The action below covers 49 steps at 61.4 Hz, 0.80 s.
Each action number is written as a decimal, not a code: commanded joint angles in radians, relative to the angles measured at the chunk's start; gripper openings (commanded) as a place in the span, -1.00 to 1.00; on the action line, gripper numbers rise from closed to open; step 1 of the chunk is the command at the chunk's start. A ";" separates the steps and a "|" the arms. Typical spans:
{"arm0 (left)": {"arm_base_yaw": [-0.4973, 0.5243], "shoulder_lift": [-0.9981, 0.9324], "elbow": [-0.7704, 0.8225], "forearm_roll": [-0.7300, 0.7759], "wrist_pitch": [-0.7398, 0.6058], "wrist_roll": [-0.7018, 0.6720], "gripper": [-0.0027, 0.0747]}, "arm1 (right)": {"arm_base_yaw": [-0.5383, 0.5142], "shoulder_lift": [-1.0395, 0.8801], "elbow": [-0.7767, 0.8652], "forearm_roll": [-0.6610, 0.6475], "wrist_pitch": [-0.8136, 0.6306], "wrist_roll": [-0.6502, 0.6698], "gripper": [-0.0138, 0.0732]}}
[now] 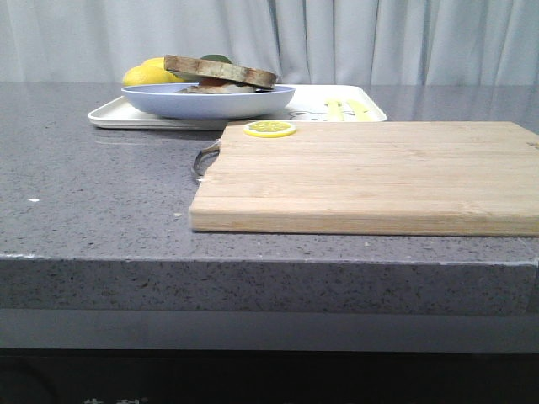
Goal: Place bread and move sandwich to tray
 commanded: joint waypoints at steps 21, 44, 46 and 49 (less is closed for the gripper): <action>0.002 -0.022 0.001 0.002 -0.079 -0.008 -0.98 | -0.006 -0.018 -0.003 -0.174 -0.120 0.189 -0.84; 0.002 -0.022 0.001 0.002 -0.079 -0.008 -0.98 | -0.006 -0.018 -0.003 -0.174 -0.122 0.189 -0.84; 0.002 -0.022 0.001 0.002 -0.079 -0.008 -0.98 | -0.006 -0.018 -0.003 -0.174 -0.122 0.189 -0.84; 0.002 -0.022 0.001 0.002 -0.079 -0.008 -0.98 | -0.006 -0.018 -0.003 -0.174 -0.122 0.189 -0.84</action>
